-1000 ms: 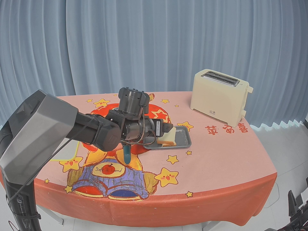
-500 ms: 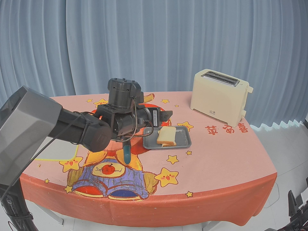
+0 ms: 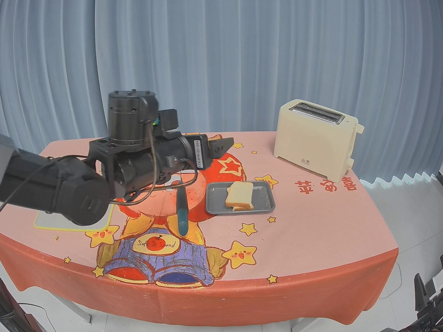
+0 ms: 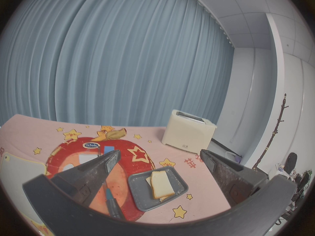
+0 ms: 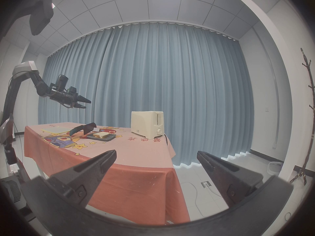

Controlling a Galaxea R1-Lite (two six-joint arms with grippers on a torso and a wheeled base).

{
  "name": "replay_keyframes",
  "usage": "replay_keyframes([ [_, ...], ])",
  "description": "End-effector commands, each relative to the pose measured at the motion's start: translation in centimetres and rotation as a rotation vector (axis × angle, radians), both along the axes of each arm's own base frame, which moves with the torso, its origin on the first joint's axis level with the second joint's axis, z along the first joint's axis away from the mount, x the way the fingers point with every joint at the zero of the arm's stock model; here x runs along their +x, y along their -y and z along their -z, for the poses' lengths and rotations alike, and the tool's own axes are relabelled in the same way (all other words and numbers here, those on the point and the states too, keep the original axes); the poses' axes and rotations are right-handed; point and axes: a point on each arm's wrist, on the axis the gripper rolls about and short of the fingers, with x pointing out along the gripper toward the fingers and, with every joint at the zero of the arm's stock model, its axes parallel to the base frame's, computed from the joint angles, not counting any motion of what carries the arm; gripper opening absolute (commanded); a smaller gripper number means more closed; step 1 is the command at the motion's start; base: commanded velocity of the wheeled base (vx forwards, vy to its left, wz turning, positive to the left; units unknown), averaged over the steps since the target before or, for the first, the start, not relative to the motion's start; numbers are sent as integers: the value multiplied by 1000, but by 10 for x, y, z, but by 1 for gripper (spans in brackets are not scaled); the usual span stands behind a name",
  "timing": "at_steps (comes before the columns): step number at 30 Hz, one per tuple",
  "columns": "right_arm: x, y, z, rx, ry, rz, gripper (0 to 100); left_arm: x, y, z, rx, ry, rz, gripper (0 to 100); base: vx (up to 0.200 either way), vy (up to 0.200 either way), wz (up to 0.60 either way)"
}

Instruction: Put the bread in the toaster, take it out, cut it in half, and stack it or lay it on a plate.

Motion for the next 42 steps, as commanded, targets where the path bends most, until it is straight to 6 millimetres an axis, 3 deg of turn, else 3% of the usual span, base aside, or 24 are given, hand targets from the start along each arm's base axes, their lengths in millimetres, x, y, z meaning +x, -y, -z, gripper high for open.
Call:
replay_keyframes([
  [1,0,0,5,-1,0,0,100,-37,-44,-27,-50,132,-78,100,0,0,0],
  [7,0,0,5,-1,0,0,100,-48,-77,-14,-9,186,-155,100,0,0,0],
  [11,0,0,5,-1,0,0,100,-55,-110,3,26,233,-255,100,0,0,0],
  [17,0,0,5,-1,0,0,100,-57,-148,5,55,396,-393,100,0,0,0],
  [23,0,0,5,-1,0,0,100,-72,-170,12,84,510,-476,100,0,0,0],
  [25,0,0,5,-1,0,0,100,-80,-185,16,113,555,-542,100,0,0,0],
  [30,0,0,5,-1,0,0,100,-97,-193,30,138,535,-576,100,0,0,0],
  [39,0,0,5,-1,0,0,100,-147,-193,35,174,544,-587,100,0,0,0],
  [42,0,0,5,-1,0,0,100,-155,-194,39,192,531,-588,100,0,0,0],
])
